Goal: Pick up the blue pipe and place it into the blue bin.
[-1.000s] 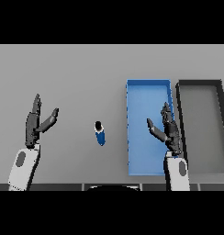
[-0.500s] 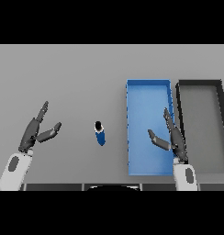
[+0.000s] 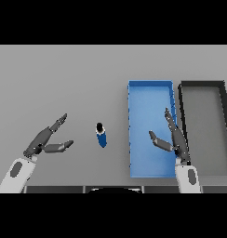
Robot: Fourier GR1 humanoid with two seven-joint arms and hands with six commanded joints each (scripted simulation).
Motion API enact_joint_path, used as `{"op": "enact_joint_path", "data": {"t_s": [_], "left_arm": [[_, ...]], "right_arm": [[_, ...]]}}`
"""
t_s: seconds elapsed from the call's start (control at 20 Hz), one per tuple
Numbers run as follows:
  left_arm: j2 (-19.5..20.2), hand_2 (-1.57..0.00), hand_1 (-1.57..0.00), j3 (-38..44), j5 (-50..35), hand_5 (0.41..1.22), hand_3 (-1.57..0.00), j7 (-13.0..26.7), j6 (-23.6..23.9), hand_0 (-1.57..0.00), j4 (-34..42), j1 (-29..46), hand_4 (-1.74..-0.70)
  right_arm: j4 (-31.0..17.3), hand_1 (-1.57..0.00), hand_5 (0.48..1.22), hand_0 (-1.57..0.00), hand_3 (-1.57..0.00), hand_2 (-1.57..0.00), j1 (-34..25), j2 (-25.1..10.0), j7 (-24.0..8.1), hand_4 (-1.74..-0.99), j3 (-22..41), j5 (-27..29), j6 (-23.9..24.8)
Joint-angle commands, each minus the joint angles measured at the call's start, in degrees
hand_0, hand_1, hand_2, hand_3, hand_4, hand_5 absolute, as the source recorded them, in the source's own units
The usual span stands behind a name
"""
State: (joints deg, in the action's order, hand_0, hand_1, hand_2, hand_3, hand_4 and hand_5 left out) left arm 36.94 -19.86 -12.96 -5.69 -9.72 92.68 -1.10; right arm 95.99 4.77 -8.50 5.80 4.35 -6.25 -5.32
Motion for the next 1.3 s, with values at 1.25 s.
{"op": "enact_joint_path", "data": {"t_s": [1.25], "left_arm": [[-23.64,-0.11,-0.03,-11.96,6.96,0.55,-0.1,-0.17,-2.15,0.0,-16.25,-12.73,-1.14]], "right_arm": [[1.77,0.0,0.601,0.0,0.0,0.0,2.37,0.46,0.15,-1.266,-0.4,0.95,-0.26]]}}
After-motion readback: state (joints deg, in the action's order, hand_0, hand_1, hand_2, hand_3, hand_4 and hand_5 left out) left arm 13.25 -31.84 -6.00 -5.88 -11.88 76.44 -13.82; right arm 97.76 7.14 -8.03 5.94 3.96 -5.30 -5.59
